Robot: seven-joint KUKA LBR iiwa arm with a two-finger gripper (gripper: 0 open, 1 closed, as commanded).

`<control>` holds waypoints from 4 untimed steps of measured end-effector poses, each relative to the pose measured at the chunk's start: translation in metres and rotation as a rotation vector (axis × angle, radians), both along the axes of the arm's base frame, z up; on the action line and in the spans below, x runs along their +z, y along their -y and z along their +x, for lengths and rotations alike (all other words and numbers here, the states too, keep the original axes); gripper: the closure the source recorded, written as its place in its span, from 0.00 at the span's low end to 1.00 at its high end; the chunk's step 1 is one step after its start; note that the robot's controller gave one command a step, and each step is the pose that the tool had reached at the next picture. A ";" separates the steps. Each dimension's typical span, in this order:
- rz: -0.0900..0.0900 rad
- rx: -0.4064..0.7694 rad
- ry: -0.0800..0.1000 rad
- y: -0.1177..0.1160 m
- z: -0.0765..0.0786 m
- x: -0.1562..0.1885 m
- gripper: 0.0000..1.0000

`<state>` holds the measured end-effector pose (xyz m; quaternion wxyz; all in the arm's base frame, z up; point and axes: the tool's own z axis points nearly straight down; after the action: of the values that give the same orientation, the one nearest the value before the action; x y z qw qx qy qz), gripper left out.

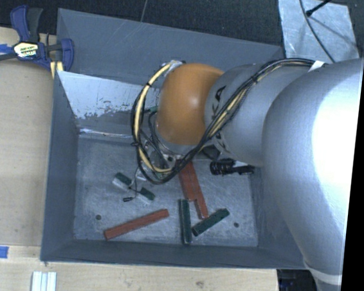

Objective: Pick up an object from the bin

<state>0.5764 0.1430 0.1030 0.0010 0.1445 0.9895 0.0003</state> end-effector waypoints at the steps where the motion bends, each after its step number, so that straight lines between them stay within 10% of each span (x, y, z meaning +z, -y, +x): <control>1: -0.001 0.095 0.000 -0.003 -0.007 -0.030 0.00; 2: 0.001 -0.189 0.001 -0.002 -0.020 -0.032 1.00; 4: 0.000 -0.189 -0.002 -0.001 -0.021 -0.029 1.00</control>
Offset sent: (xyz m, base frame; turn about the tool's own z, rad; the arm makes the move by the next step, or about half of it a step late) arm -0.0212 0.0021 -0.0330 0.1893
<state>0.5553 0.1444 0.0744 -0.0001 0.2372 0.9715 -0.0001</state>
